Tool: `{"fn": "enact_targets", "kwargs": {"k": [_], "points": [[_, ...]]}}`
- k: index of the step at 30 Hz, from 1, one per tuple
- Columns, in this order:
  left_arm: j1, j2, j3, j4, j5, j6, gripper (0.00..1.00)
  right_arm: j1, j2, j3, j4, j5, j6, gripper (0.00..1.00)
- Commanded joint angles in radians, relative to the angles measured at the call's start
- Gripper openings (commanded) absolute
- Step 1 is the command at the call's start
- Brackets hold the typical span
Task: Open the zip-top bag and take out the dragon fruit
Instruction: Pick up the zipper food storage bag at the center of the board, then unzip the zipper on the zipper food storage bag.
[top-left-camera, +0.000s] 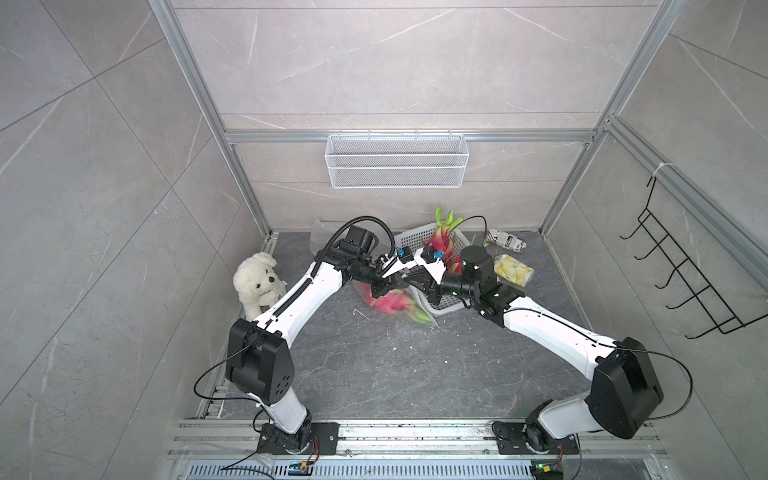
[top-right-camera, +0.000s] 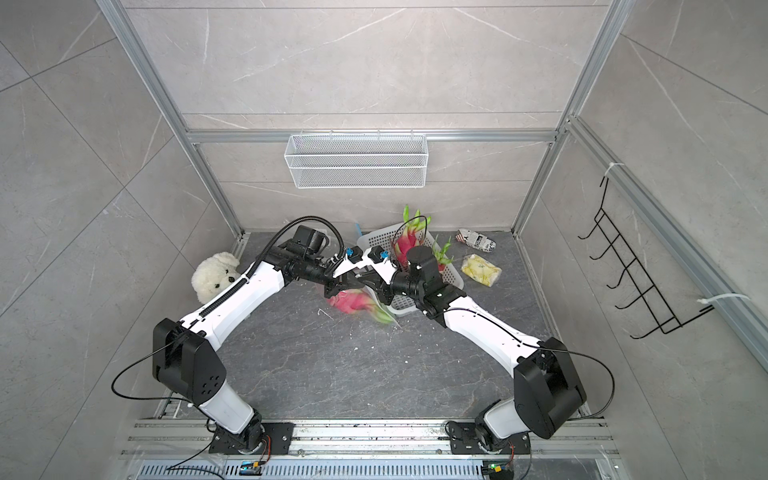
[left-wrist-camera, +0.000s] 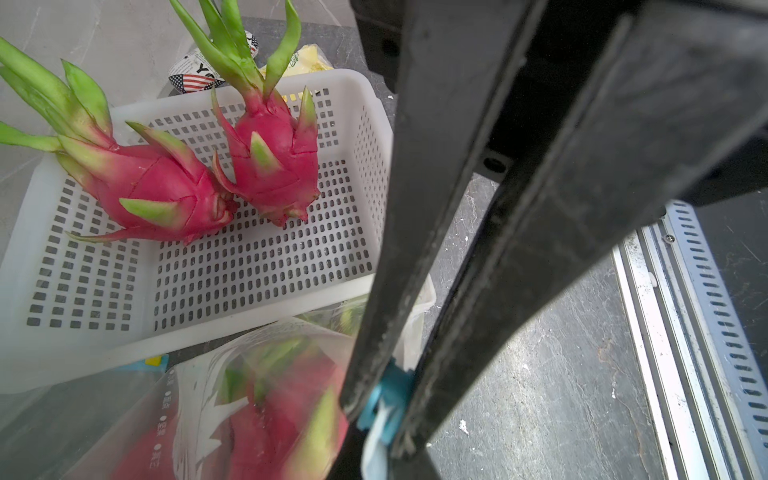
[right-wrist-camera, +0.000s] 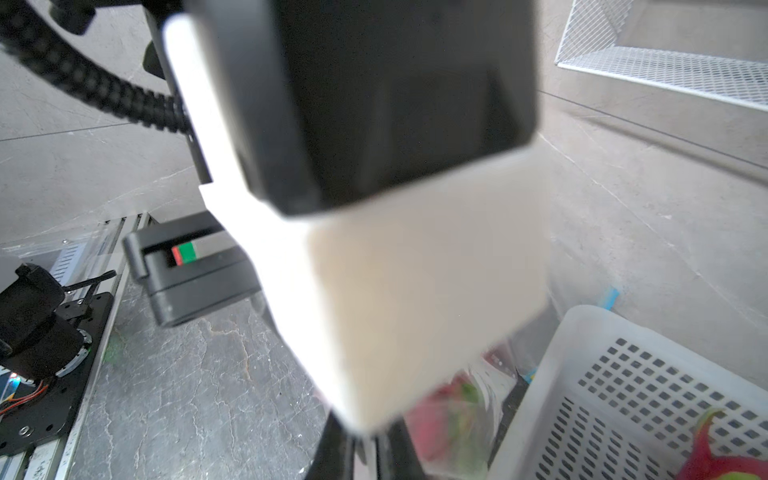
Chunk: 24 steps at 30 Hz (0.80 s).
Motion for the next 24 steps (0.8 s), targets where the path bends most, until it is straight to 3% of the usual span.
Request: {"fn": "enact_targets", "kwargs": {"k": [1,16,24], "points": [[0.021,-0.089,0.043,0.102,0.041,-0.035,0.0,-0.001,-0.005,-0.055,-0.064,0.027,0.021,0.02],[0.087,-0.169,0.016,0.15,0.074,-0.065,0.0,0.004,0.013,-0.072,-0.126,0.072,-0.011,0.03],[0.153,-0.237,-0.069,0.278,0.101,-0.142,0.0,0.017,0.026,-0.074,-0.151,0.077,-0.007,0.04]]}}
